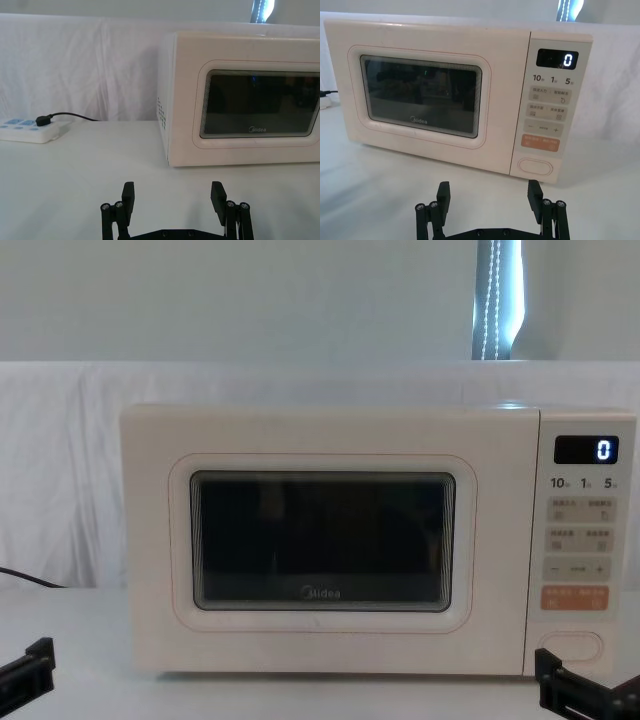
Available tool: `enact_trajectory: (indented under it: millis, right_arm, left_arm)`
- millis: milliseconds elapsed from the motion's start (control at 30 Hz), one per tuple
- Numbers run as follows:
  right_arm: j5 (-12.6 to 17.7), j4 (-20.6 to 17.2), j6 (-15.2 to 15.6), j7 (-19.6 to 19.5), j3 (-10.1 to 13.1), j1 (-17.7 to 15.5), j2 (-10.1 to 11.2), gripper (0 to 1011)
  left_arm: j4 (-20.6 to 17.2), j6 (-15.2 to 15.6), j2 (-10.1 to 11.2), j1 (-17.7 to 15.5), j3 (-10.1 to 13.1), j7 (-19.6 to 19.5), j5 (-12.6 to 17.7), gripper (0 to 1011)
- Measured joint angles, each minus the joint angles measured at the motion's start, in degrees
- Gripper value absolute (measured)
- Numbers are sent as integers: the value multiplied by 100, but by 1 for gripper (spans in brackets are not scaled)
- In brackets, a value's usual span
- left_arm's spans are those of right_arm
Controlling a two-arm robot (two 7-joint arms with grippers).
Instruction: Press the button to open the microwave door with one hand; close the microwave door with the other hand.
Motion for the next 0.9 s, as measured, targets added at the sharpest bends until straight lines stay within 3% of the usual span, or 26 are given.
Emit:
enact_trajectory:
  millis: [900]
  right_arm:
    - [0, 0, 0, 0, 0, 0, 0, 1002]
  left_arm:
    - [0, 0, 0, 0, 0, 0, 0, 1001]
